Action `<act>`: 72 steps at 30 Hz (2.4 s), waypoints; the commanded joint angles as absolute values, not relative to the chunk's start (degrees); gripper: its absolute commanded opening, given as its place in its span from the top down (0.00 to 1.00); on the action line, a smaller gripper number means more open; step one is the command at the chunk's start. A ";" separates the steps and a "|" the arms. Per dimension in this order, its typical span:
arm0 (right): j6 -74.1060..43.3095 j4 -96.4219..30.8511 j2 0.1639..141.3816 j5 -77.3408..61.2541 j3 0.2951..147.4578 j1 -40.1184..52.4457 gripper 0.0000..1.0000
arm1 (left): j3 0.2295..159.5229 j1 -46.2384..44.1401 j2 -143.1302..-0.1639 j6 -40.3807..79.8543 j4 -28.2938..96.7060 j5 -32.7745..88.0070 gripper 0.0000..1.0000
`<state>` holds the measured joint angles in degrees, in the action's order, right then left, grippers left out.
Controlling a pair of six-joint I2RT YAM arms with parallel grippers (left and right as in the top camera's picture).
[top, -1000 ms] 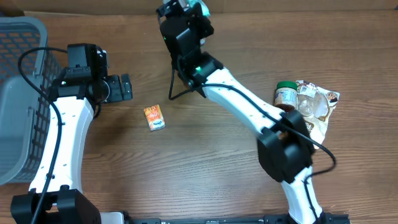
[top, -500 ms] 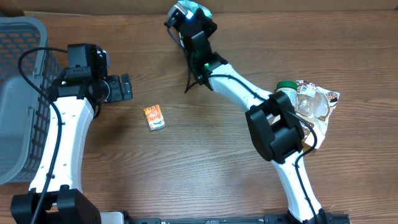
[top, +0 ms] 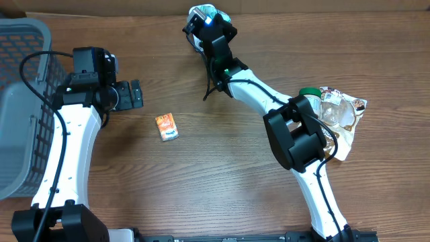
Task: Scan the item barcode
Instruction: 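Raise the wipes pack up to the white scanner, then carry the wipes pack right and drop it near the snack bag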
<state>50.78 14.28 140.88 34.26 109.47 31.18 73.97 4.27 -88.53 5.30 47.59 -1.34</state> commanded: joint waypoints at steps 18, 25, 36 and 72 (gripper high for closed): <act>46.15 18.46 132.44 47.03 110.65 37.12 0.96 | 74.04 4.49 -88.86 3.62 47.59 -1.69 0.00; 30.48 -6.15 123.13 41.34 110.65 39.81 0.96 | 74.04 4.49 -88.86 3.62 47.59 -1.69 0.00; -6.70 -51.79 105.41 9.80 110.65 38.33 0.96 | 74.04 4.49 -88.86 3.62 47.59 -1.69 0.00; -24.10 -80.27 104.75 2.96 86.61 6.04 0.30 | 74.04 4.49 -88.86 3.62 47.59 -1.69 0.01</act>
